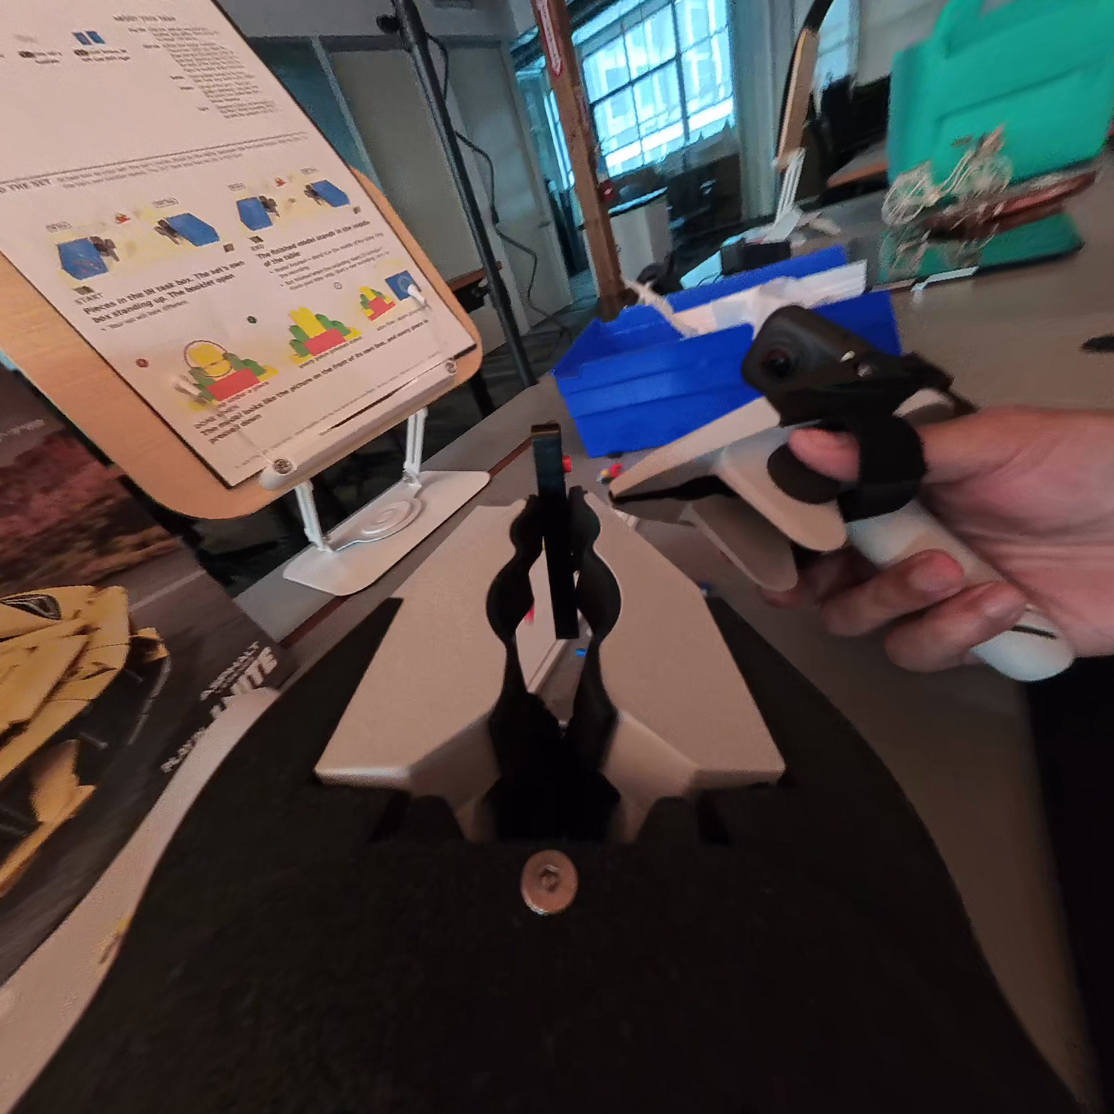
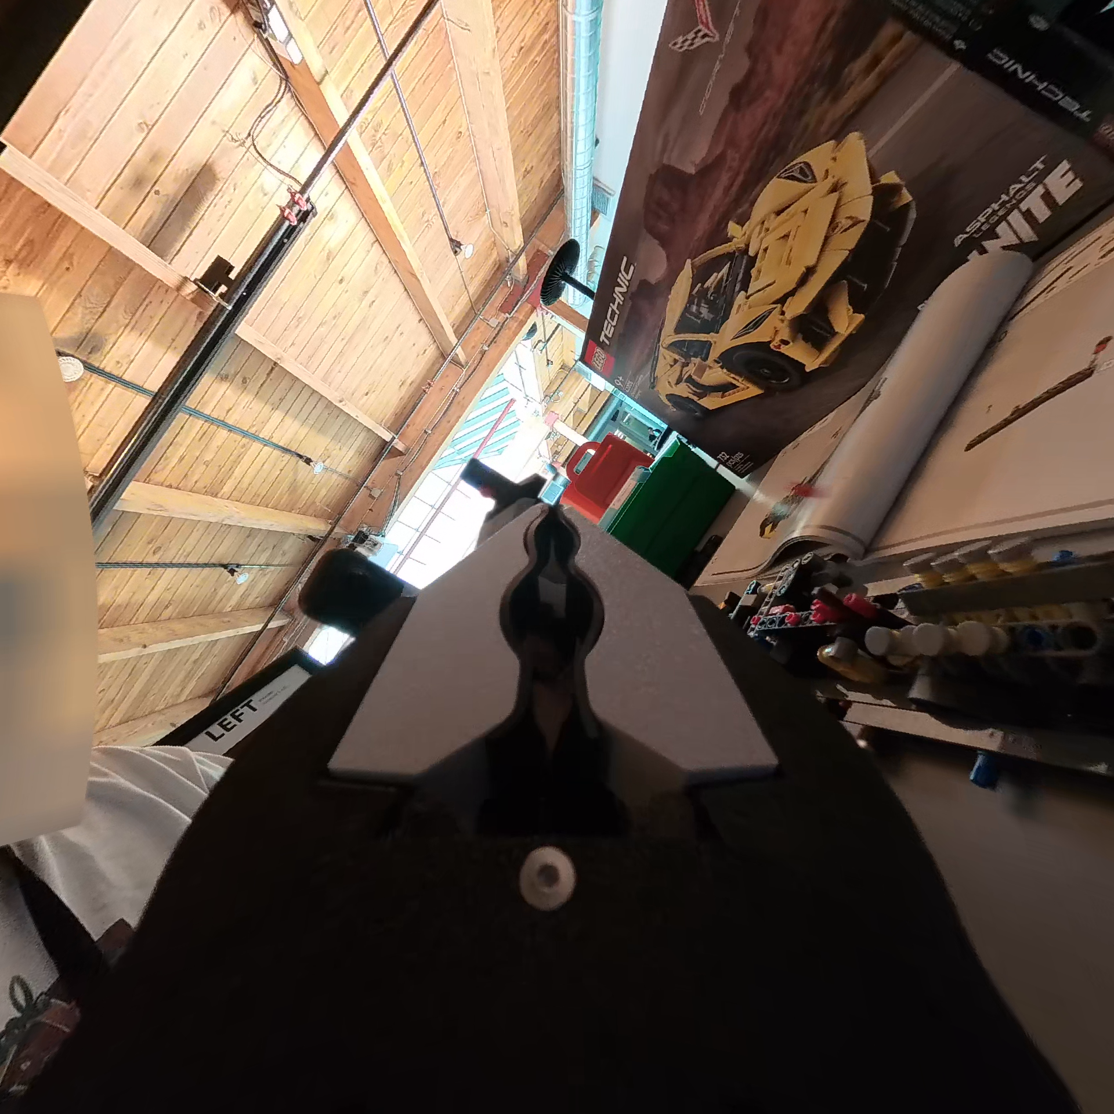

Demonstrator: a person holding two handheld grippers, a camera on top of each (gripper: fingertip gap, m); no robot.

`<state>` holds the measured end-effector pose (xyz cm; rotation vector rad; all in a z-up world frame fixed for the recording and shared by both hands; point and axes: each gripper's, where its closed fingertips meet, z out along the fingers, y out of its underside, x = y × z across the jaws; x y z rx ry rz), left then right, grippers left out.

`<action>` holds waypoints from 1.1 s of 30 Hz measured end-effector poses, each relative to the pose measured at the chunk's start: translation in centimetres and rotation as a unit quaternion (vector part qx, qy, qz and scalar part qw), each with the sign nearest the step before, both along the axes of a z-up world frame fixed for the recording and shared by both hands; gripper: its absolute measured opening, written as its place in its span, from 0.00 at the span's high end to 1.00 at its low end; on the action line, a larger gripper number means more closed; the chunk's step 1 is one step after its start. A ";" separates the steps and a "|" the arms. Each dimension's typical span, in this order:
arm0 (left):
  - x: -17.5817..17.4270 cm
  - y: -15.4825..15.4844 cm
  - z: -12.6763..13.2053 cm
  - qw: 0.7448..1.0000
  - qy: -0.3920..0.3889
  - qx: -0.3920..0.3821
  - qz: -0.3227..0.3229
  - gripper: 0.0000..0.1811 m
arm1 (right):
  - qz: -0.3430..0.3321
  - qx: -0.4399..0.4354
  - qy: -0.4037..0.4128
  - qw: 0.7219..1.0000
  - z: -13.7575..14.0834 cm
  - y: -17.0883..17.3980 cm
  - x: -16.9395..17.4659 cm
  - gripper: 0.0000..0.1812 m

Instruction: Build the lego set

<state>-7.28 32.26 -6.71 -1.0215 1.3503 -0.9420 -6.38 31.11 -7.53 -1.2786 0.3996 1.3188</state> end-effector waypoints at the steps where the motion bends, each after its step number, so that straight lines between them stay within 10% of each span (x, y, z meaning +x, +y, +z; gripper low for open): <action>1: -0.1 -0.2 0.2 1.000 -0.003 -0.010 -0.009 0.97 | 0.002 0.000 -0.001 1.000 0.0 -0.1 0.0 1.00; 8: -0.9 2.1 0.1 0.997 0.021 -0.066 -0.023 0.97 | -0.057 -0.014 -0.193 0.979 0.6 -1.6 3.5 1.00; 14: -1.8 7.2 -0.1 0.985 0.014 -0.169 0.029 0.96 | -0.163 -0.103 -0.511 0.838 -1.4 -2.8 10.6 0.98; 23: -0.9 6.1 -1.5 0.984 0.033 -0.173 0.034 0.97 | -0.169 -0.211 -0.588 0.763 -6.6 -1.1 14.0 0.84; 29: -0.9 5.3 -1.0 0.986 0.029 -0.163 0.021 0.97 | -0.212 -0.209 -0.682 0.668 -6.0 5.2 20.3 0.95; 33: -1.0 4.3 -0.5 0.987 0.029 -0.158 -0.008 0.97 | -0.065 -0.169 -0.678 0.712 -9.4 7.6 20.0 0.86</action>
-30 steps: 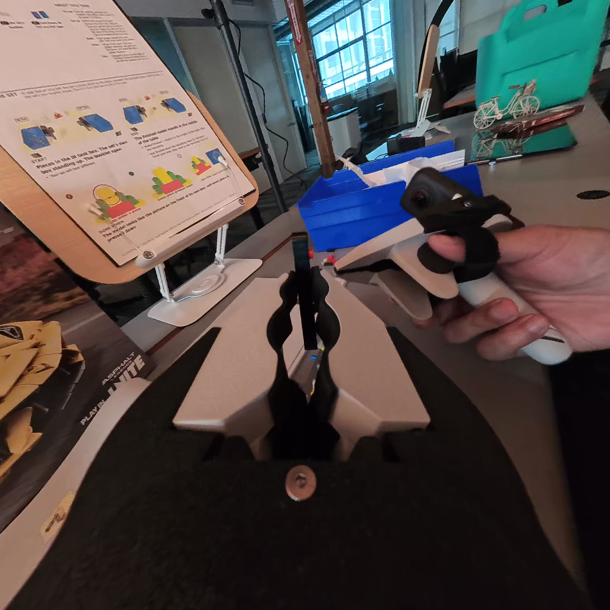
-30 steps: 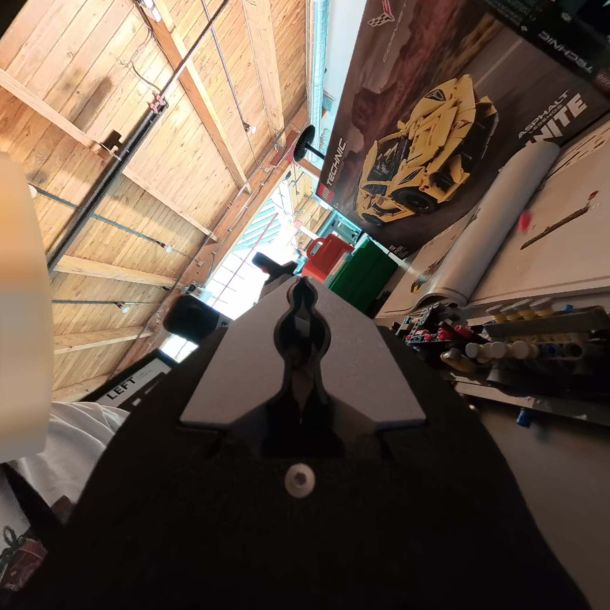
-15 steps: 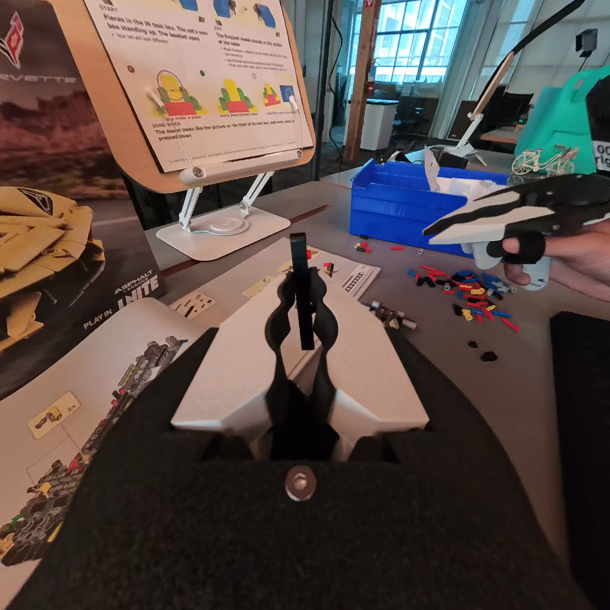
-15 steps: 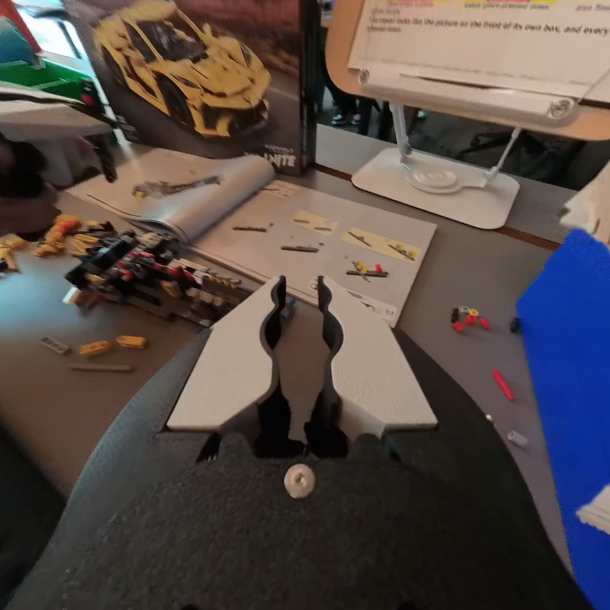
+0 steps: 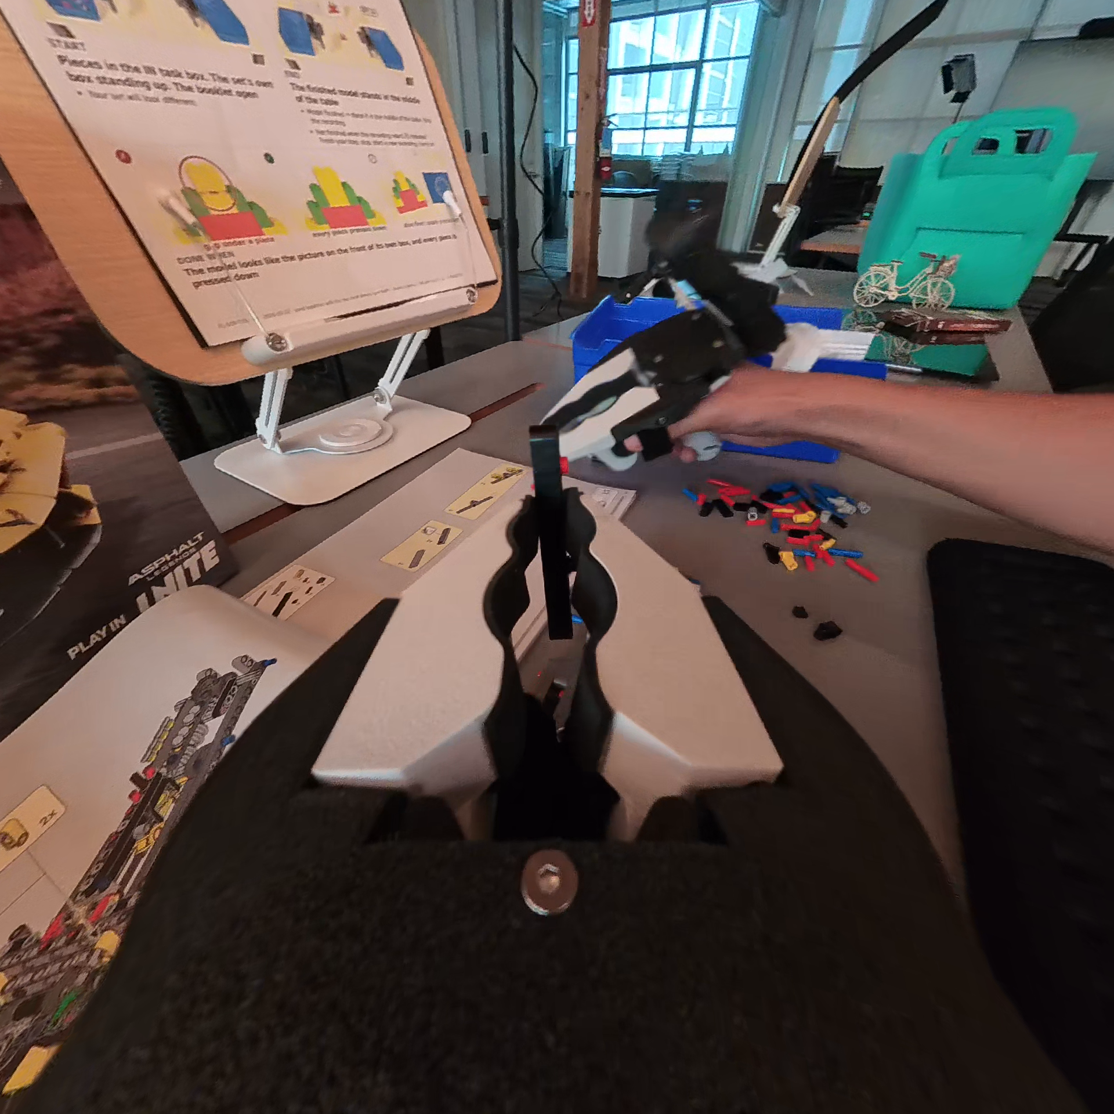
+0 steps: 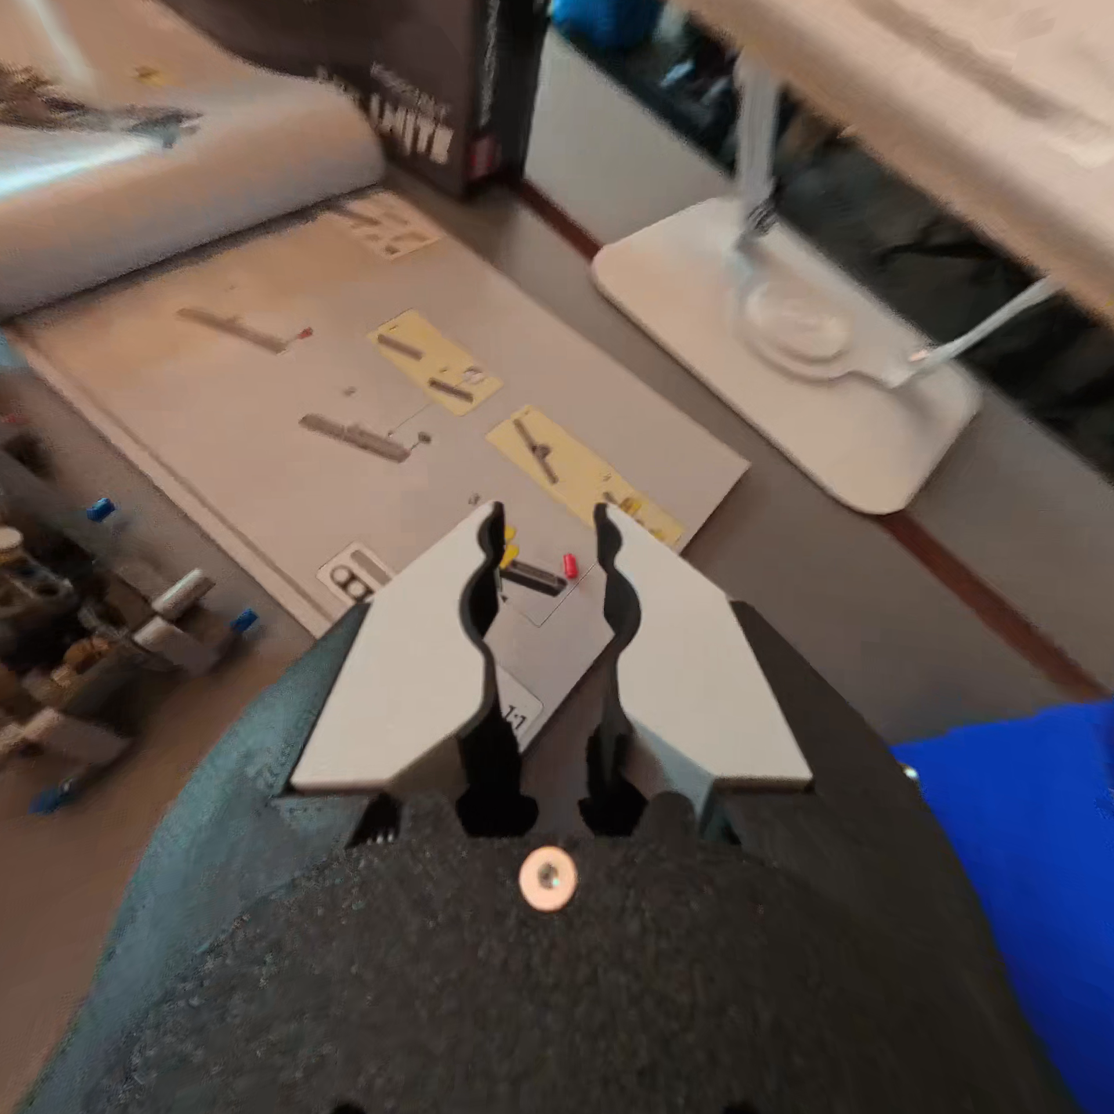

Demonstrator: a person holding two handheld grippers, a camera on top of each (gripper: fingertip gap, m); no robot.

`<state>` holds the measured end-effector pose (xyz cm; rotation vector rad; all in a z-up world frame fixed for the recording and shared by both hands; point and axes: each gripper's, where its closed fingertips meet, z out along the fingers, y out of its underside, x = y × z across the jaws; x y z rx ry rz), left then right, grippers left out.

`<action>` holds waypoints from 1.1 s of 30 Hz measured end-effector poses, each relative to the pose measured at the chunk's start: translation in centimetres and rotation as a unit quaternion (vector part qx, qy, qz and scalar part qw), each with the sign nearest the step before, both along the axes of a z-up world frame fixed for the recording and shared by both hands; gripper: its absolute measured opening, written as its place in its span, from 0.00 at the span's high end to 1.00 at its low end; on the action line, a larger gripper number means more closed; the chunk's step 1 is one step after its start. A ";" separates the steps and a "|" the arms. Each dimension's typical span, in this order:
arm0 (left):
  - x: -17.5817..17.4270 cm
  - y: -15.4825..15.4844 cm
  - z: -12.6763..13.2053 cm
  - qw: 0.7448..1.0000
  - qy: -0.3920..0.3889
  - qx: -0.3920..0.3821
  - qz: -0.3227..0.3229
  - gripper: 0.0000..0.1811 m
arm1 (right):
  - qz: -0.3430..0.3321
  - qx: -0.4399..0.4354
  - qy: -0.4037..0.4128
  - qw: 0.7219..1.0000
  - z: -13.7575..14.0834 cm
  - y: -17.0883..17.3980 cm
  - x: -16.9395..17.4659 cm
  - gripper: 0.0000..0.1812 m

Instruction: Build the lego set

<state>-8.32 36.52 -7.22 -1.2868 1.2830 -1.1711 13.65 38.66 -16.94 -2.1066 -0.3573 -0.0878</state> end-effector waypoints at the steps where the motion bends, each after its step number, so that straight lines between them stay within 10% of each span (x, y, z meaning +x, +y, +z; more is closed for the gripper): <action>1: -0.1 -0.2 0.2 1.000 -0.003 0.004 -0.005 0.97 | 0.009 -0.029 0.011 0.999 -1.1 0.0 0.4 0.85; 33: 0.7 -0.3 -1.9 0.999 0.040 0.015 -0.006 0.97 | 0.025 -0.070 0.029 0.997 -3.3 0.2 0.2 0.98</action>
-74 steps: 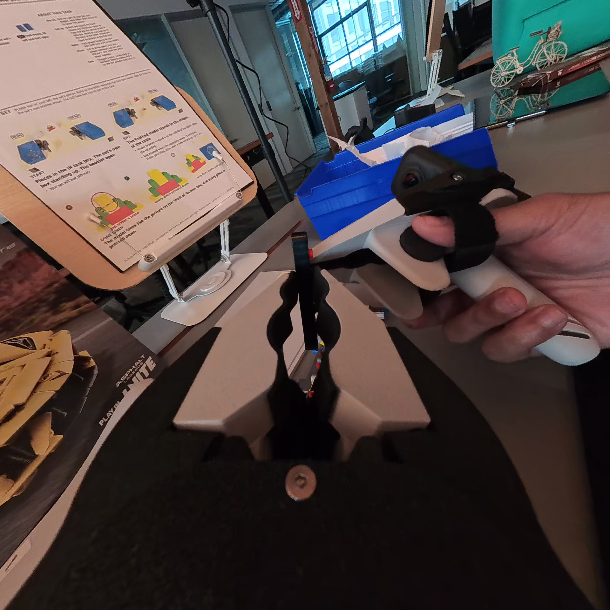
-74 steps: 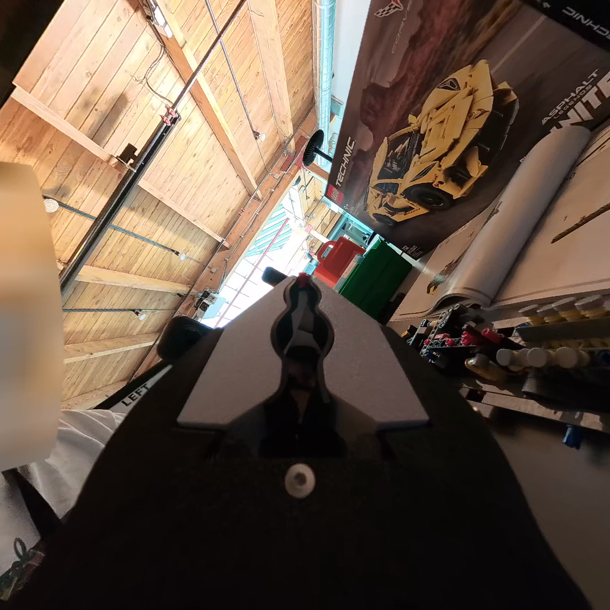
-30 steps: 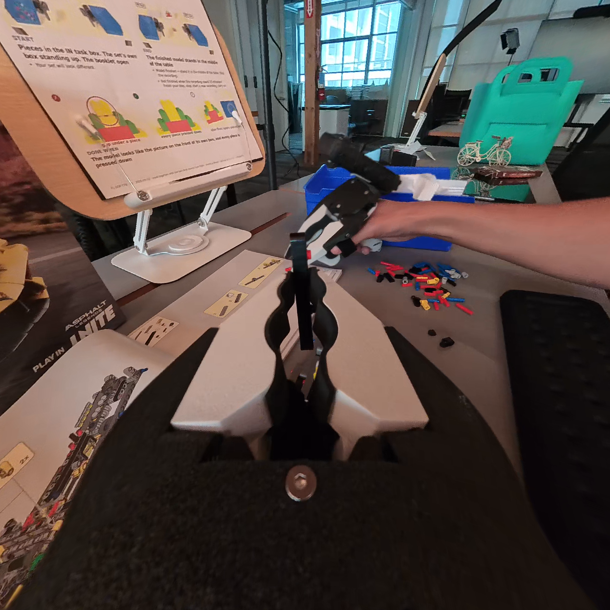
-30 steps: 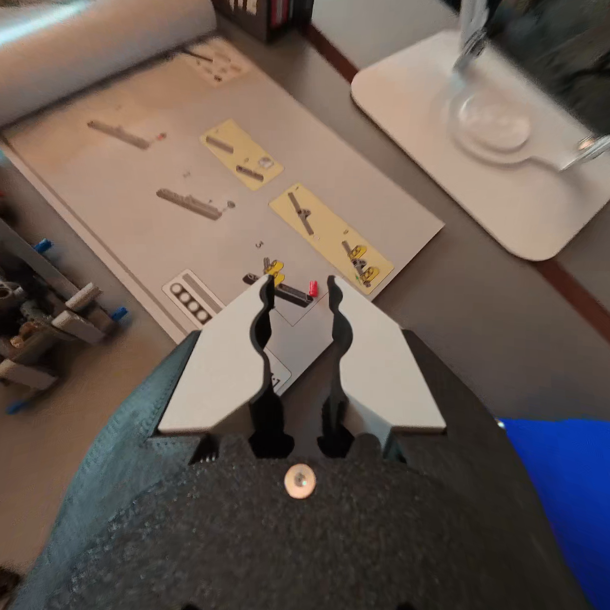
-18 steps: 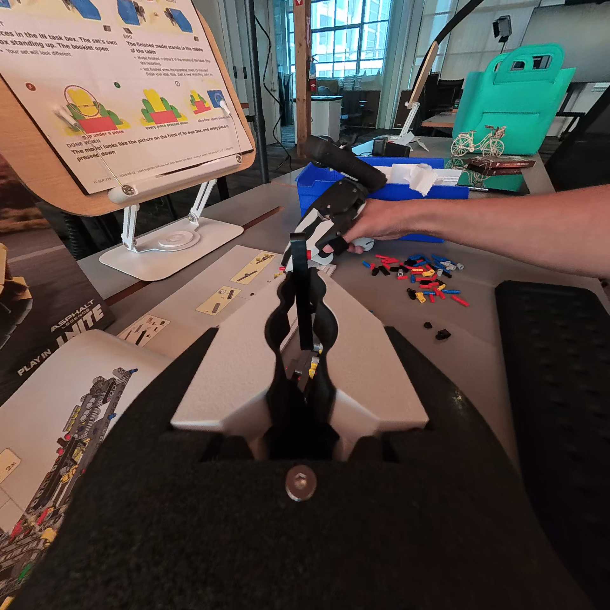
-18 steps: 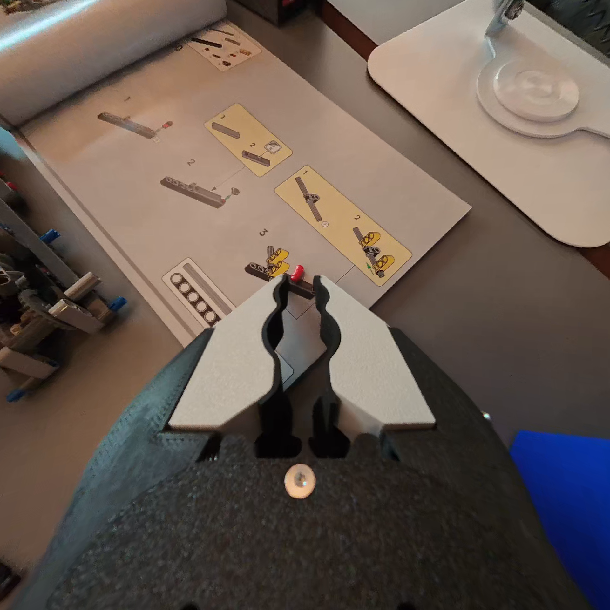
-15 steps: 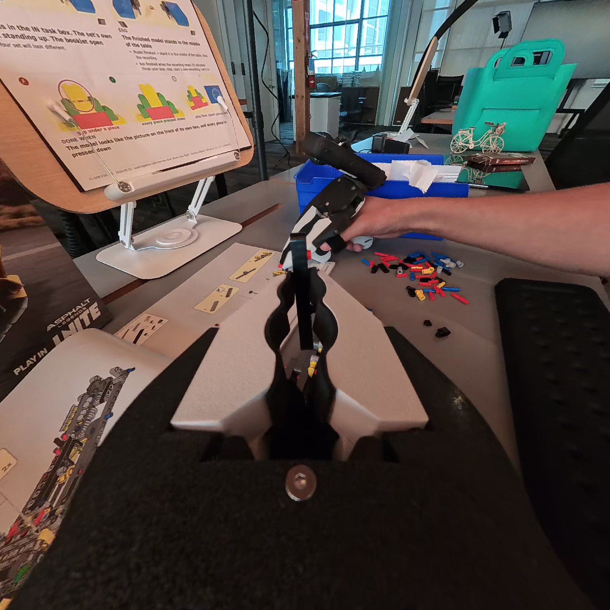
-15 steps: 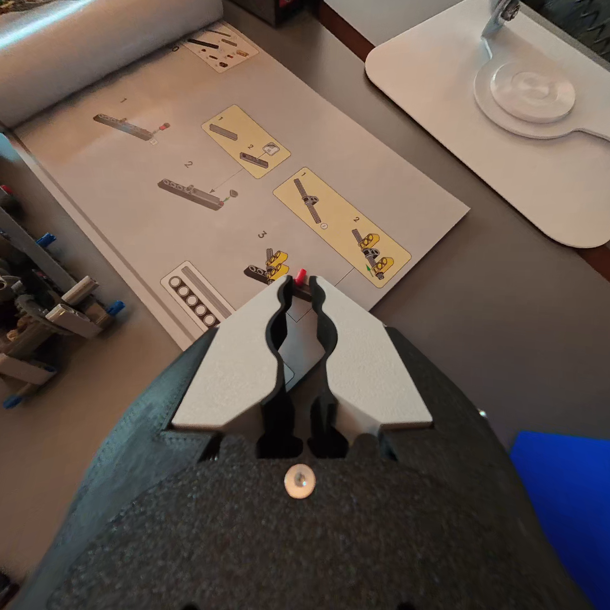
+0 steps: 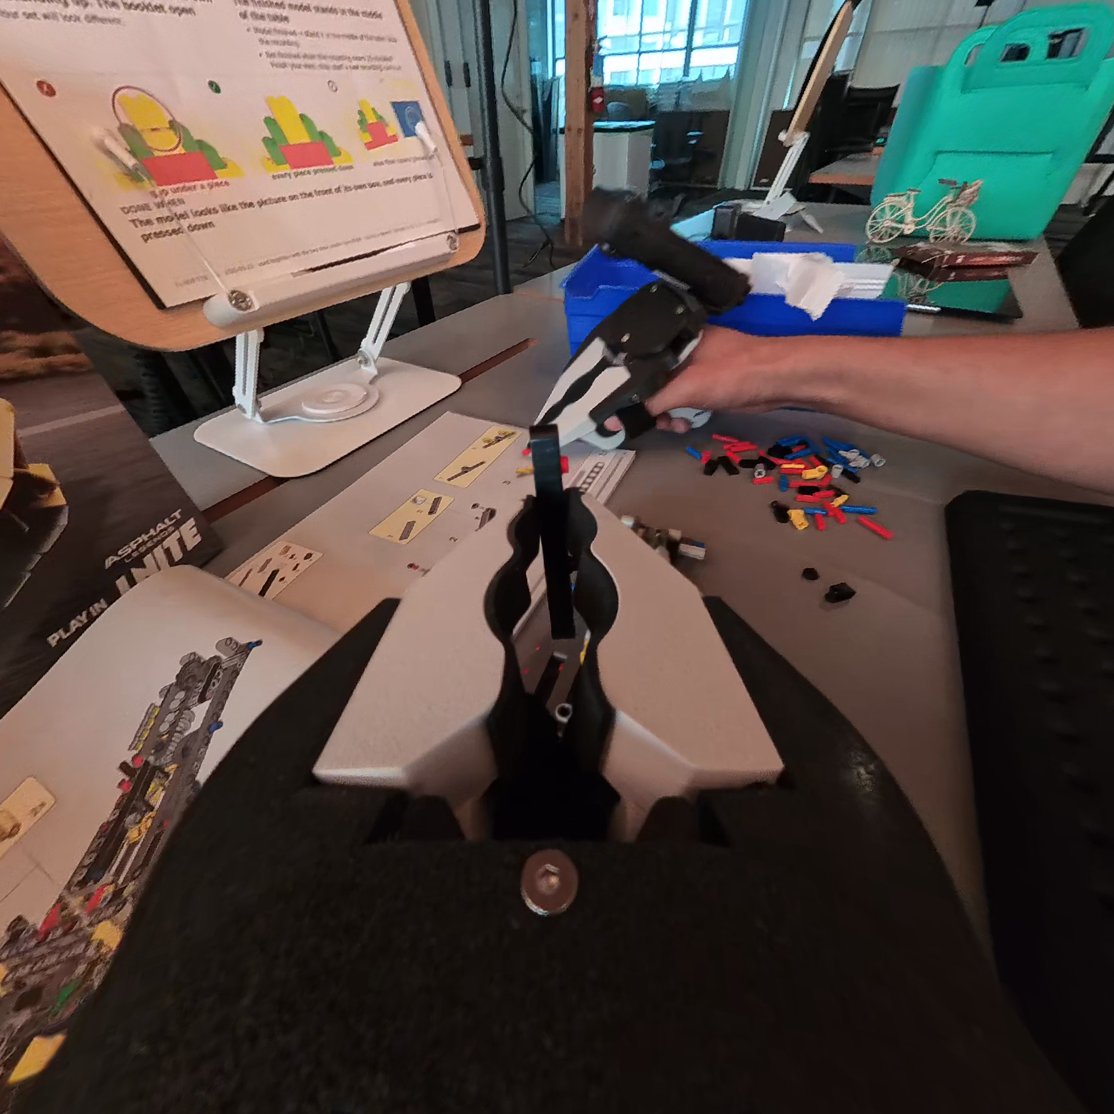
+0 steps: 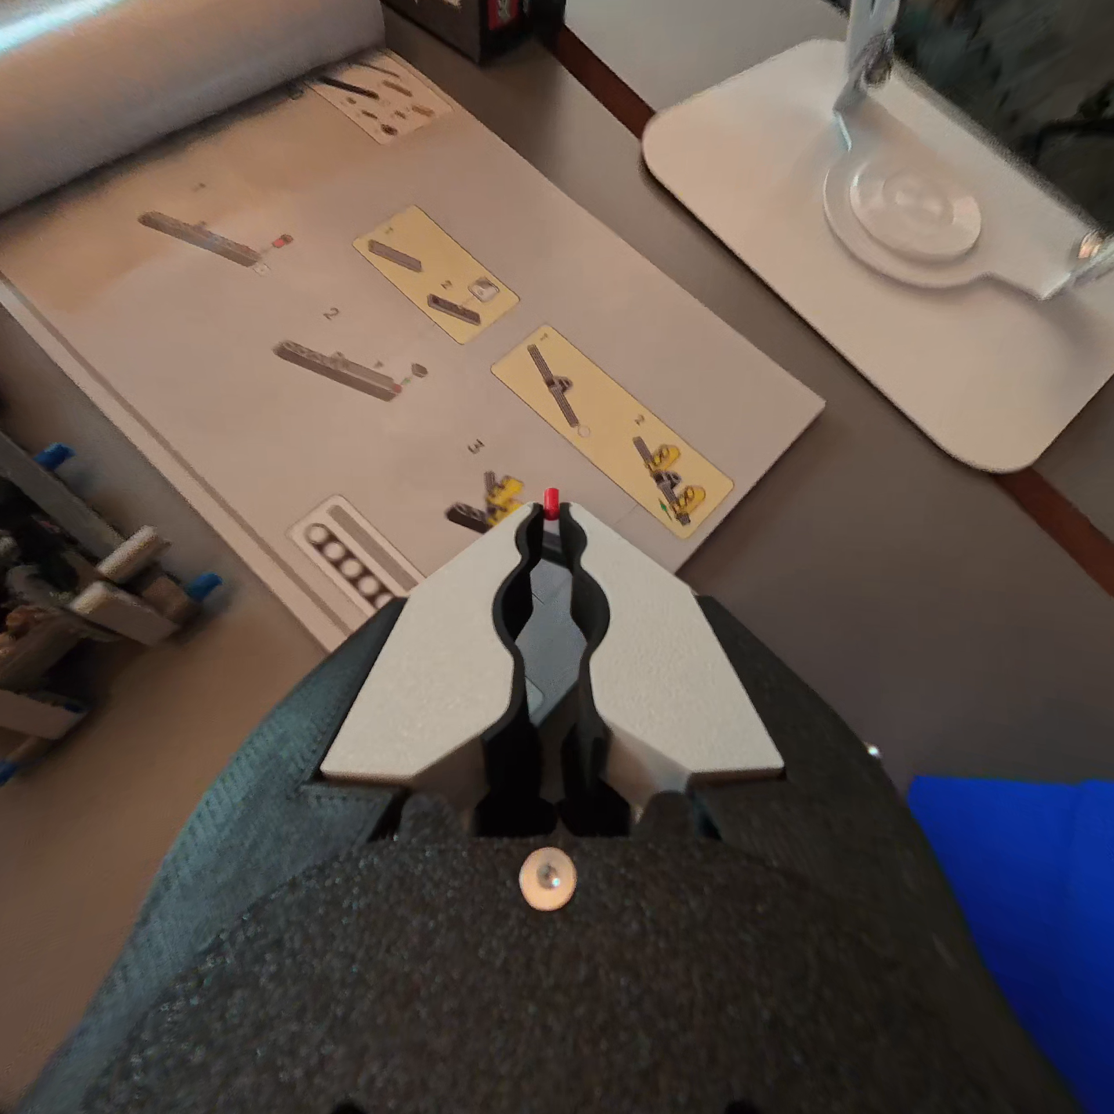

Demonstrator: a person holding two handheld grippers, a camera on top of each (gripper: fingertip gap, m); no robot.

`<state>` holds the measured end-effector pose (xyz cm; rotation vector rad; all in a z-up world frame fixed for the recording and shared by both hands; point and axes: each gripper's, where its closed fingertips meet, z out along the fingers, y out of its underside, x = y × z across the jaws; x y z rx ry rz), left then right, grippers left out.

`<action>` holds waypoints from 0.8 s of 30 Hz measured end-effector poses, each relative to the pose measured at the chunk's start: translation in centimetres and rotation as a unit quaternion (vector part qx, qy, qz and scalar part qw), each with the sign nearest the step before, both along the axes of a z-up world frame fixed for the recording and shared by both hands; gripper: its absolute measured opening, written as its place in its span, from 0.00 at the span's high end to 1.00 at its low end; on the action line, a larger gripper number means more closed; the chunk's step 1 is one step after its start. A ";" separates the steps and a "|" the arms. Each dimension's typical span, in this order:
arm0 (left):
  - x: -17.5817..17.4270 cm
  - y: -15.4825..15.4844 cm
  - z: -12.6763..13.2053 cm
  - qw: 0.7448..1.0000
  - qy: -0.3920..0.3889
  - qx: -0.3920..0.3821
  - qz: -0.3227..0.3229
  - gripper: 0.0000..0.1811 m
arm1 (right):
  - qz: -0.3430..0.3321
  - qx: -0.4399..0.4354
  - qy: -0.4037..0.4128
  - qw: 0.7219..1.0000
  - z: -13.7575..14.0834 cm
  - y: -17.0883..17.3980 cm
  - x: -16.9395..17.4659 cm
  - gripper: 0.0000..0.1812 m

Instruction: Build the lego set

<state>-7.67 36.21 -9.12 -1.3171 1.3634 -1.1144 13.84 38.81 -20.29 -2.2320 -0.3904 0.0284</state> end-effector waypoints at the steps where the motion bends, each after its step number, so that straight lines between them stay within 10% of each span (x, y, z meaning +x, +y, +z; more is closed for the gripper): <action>1: 0.0 0.3 -0.3 1.000 0.007 -0.001 0.007 0.97 | 0.011 0.014 -0.004 1.000 0.9 0.1 -0.8 0.98; 10: 0.1 1.8 -1.4 0.997 0.036 0.027 0.056 0.97 | 0.056 0.120 0.182 0.974 11.2 -2.4 -20.5 0.98; 24: 0.4 0.4 -2.3 0.974 0.078 0.203 0.069 0.97 | 0.002 0.108 0.180 0.978 10.7 -3.5 -21.4 0.98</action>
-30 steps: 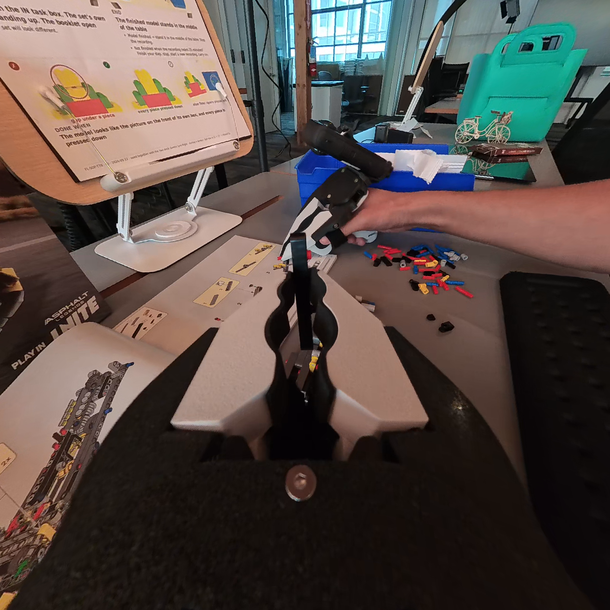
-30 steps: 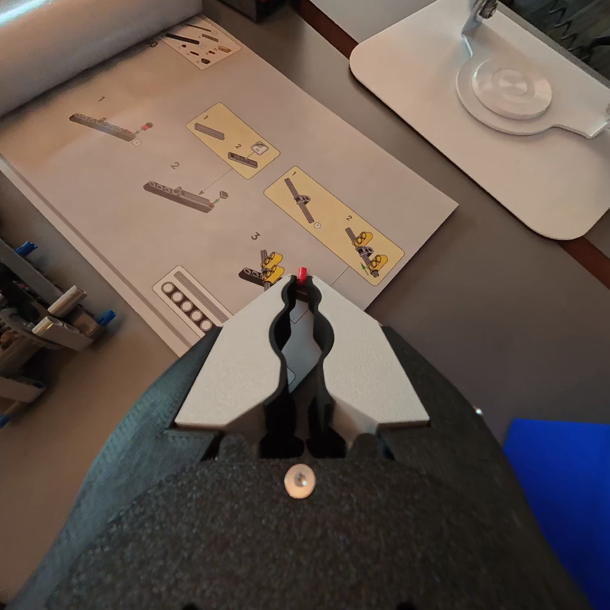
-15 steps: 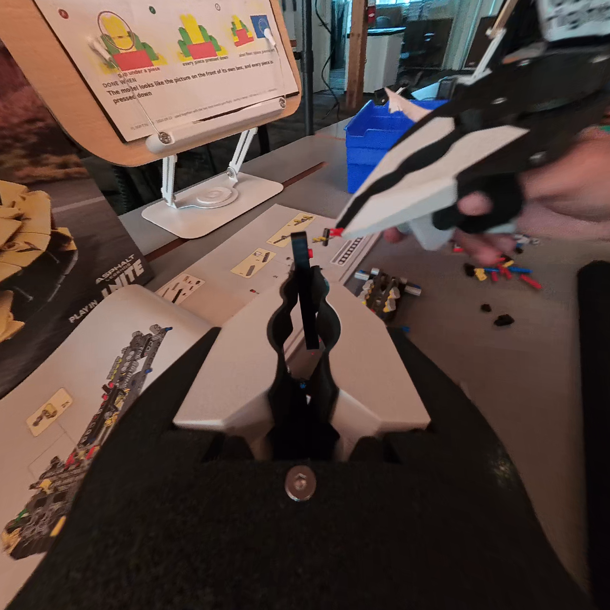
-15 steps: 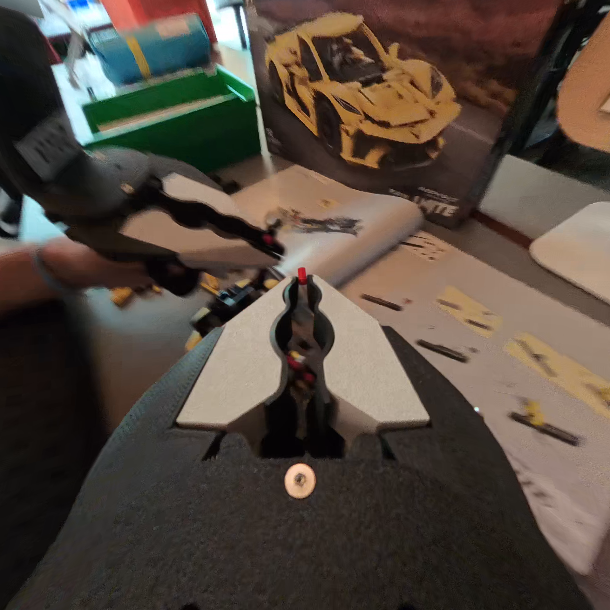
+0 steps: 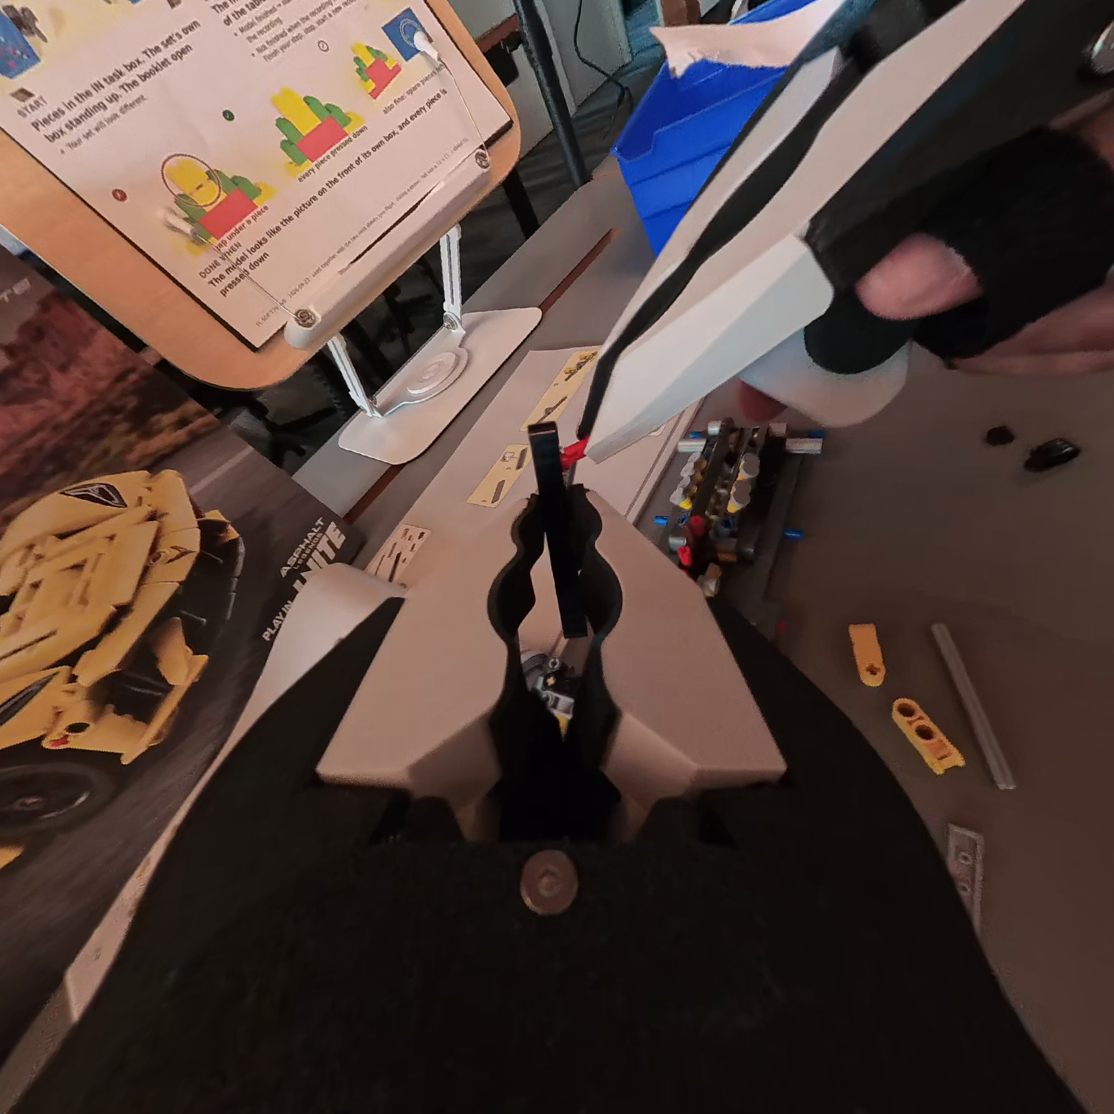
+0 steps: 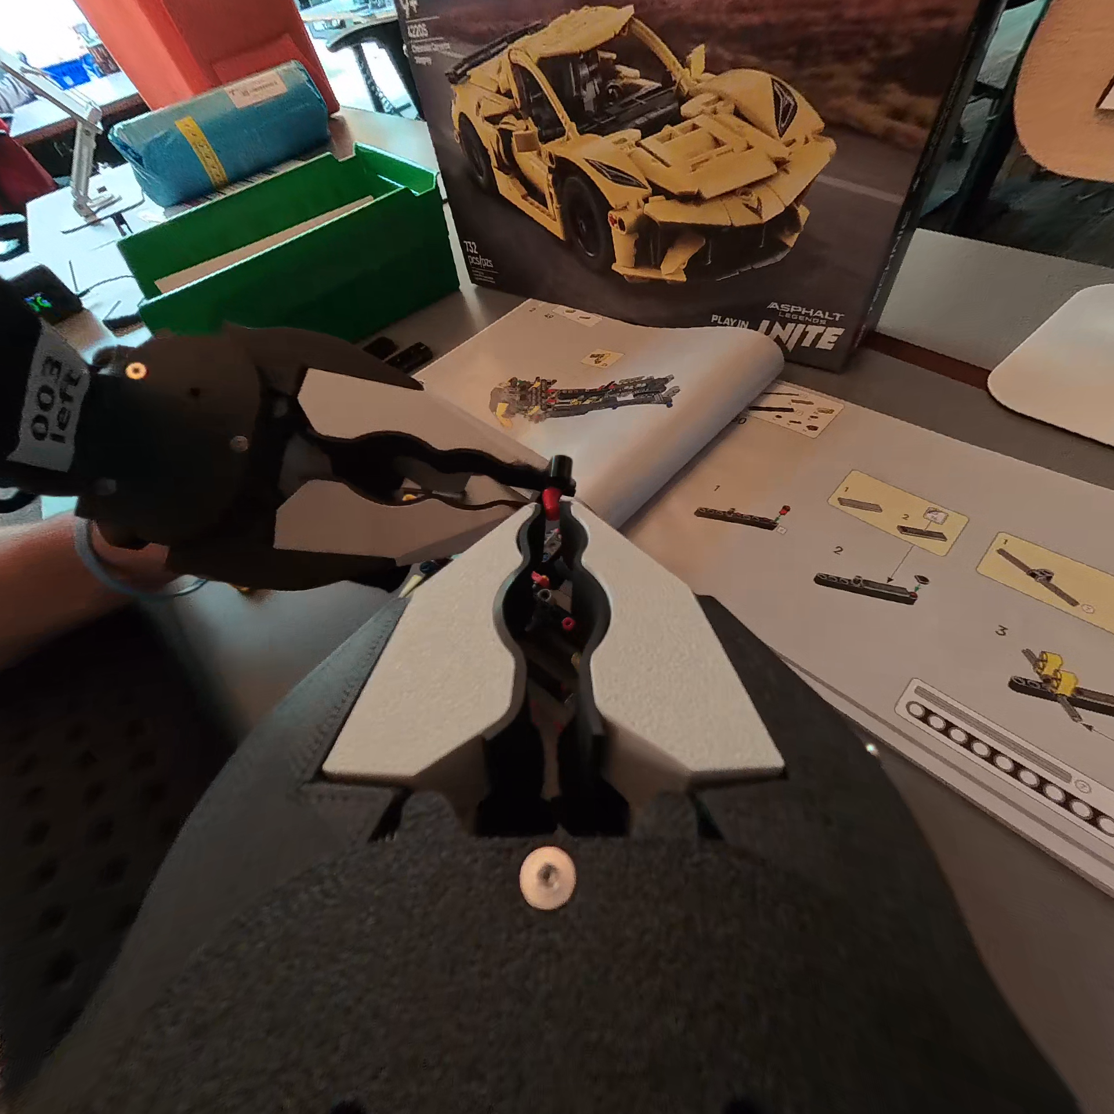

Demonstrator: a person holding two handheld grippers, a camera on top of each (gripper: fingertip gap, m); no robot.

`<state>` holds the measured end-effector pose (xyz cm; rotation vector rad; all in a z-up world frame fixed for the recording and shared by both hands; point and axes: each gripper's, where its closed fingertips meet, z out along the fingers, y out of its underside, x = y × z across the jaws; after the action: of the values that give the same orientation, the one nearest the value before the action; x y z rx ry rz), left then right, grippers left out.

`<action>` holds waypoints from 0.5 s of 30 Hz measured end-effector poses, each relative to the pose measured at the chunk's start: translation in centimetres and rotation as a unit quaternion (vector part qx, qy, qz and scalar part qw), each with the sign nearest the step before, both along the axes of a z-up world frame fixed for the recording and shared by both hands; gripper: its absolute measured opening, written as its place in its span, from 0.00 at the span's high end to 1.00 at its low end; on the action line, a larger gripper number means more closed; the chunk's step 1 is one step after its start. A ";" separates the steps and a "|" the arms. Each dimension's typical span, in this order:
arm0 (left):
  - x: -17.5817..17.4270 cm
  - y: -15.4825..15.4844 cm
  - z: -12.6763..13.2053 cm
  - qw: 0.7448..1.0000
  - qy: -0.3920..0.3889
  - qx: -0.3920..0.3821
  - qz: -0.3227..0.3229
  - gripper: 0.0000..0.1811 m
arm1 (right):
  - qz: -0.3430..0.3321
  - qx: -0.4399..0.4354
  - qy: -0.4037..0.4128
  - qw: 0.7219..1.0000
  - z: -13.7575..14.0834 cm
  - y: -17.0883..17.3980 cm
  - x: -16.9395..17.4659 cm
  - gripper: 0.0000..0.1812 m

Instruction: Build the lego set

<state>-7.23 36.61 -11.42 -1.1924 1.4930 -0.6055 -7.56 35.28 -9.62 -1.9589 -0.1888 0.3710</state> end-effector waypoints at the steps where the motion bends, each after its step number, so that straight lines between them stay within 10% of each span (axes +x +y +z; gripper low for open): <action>1: 0.0 0.0 -0.1 1.000 0.003 0.008 0.002 0.97 | -0.003 -0.002 -0.002 1.000 -0.1 0.0 0.0 0.98; 15: 0.0 0.4 -0.5 1.000 0.014 0.008 0.023 0.97 | -0.035 0.008 -0.003 0.999 -0.3 0.1 0.3 0.98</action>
<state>-7.22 37.00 -11.88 -1.2244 1.4863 -0.5473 -7.29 35.42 -9.95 -1.9459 -0.1252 0.3167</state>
